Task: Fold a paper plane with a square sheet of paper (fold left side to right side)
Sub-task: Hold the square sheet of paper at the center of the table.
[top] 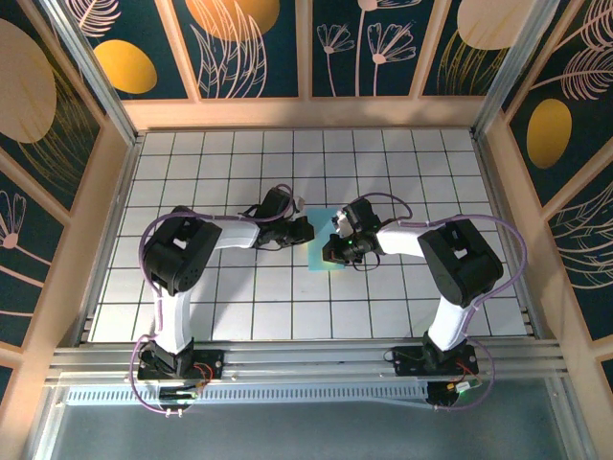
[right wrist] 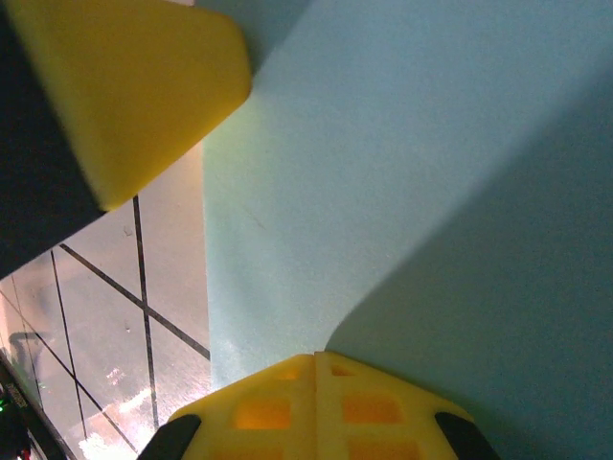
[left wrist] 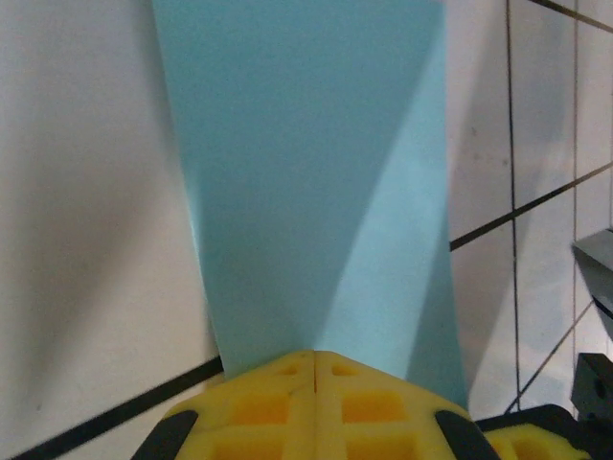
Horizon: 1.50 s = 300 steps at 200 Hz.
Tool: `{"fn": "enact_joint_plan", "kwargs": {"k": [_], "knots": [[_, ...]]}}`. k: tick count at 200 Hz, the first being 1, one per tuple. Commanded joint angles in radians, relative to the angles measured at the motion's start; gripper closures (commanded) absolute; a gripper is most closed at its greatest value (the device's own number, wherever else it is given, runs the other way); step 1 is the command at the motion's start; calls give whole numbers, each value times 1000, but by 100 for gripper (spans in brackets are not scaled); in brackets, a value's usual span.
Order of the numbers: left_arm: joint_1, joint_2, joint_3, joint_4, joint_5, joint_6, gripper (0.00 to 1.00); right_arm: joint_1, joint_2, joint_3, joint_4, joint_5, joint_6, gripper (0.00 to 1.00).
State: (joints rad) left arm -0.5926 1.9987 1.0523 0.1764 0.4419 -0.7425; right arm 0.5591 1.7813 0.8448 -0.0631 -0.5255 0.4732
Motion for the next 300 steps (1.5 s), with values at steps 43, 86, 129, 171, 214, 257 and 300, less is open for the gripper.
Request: {"fn": "enact_joint_plan", "kwargs": {"k": [43, 86, 129, 171, 214, 257, 300], "knots": [[5, 24, 6, -56, -29, 12, 100, 14, -12, 30, -107, 4, 10, 84], [4, 22, 0, -63, -32, 19, 100, -77, -138, 30, -143, -37, -7, 66], [2, 23, 2, -63, -29, 25, 100, -176, -157, -55, -201, -62, -60, 62], [2, 27, 2, -57, -28, 21, 100, -174, -133, -92, -150, -136, -19, 63], [1, 26, 4, -58, -28, 21, 100, -157, -107, -99, -130, -157, 1, 66], [1, 29, 2, -57, -28, 21, 100, -146, -91, -99, -111, -175, 10, 68], [1, 26, 0, -57, -26, 24, 100, -149, -104, -98, -54, -190, 38, 68]]}}
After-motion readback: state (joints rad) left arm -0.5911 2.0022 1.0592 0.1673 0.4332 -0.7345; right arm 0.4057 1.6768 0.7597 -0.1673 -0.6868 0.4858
